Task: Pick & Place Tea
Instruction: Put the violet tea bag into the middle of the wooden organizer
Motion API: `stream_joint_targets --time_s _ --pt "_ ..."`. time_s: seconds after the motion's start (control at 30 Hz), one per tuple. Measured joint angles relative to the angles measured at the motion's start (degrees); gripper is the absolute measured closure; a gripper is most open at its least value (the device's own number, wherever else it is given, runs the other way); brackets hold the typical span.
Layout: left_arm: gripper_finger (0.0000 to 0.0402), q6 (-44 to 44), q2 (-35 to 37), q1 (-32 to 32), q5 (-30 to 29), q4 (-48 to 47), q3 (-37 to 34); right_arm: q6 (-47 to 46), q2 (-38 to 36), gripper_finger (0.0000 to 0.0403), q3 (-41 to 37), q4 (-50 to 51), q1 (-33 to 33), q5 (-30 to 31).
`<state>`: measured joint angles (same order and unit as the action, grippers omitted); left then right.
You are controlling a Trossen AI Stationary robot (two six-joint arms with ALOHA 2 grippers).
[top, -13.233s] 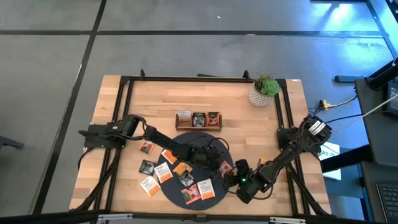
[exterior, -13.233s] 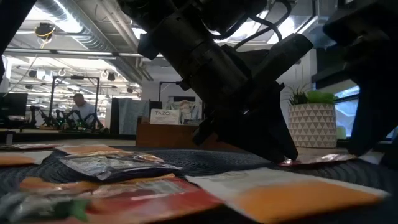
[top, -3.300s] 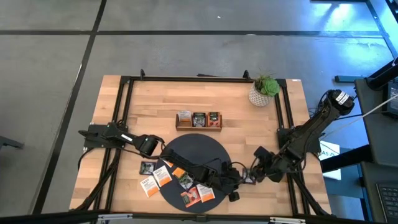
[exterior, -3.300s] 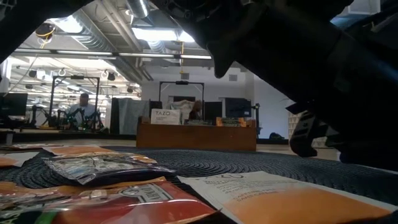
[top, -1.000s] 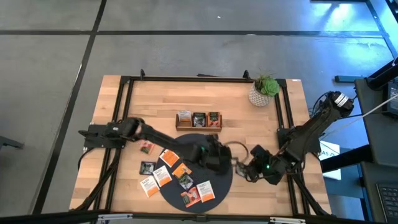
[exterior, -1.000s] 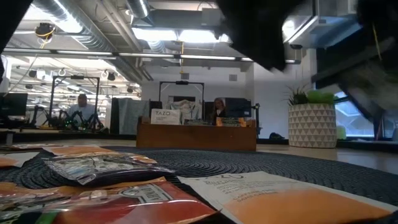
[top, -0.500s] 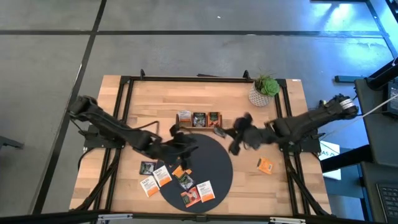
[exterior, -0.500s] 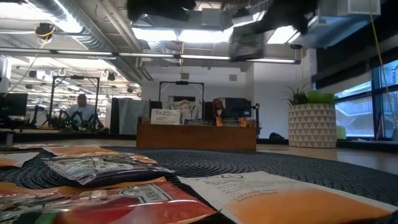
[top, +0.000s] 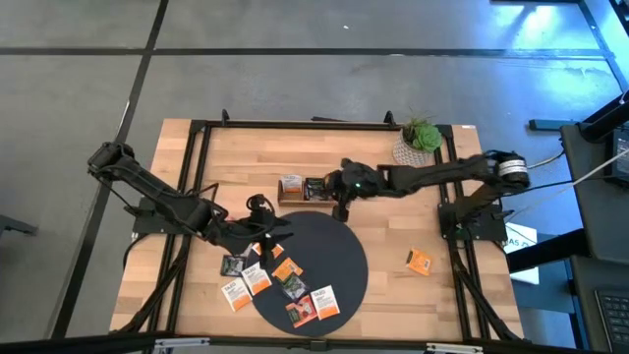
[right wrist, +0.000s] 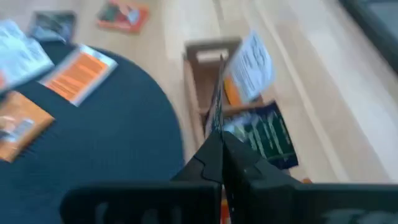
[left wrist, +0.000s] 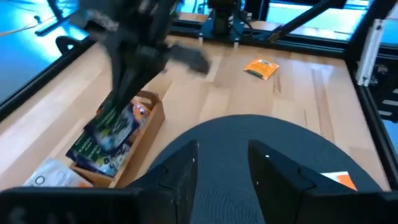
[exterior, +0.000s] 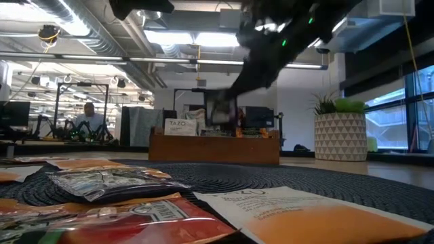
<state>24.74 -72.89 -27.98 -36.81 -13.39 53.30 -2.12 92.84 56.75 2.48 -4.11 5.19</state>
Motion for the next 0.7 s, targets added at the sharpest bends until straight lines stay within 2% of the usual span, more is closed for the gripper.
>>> stream_joint_targets --time_s 0.23,0.7 --pt "0.0265 0.0 0.3 0.1 0.6 -2.4 -0.5 2.0 4.4 0.0399 0.0 -6.4 -2.9 -1.9" --pt "0.0265 1.2 0.8 0.4 0.5 -5.0 -0.5 4.0 7.2 0.0392 0.1 -5.5 -4.4 -2.3"
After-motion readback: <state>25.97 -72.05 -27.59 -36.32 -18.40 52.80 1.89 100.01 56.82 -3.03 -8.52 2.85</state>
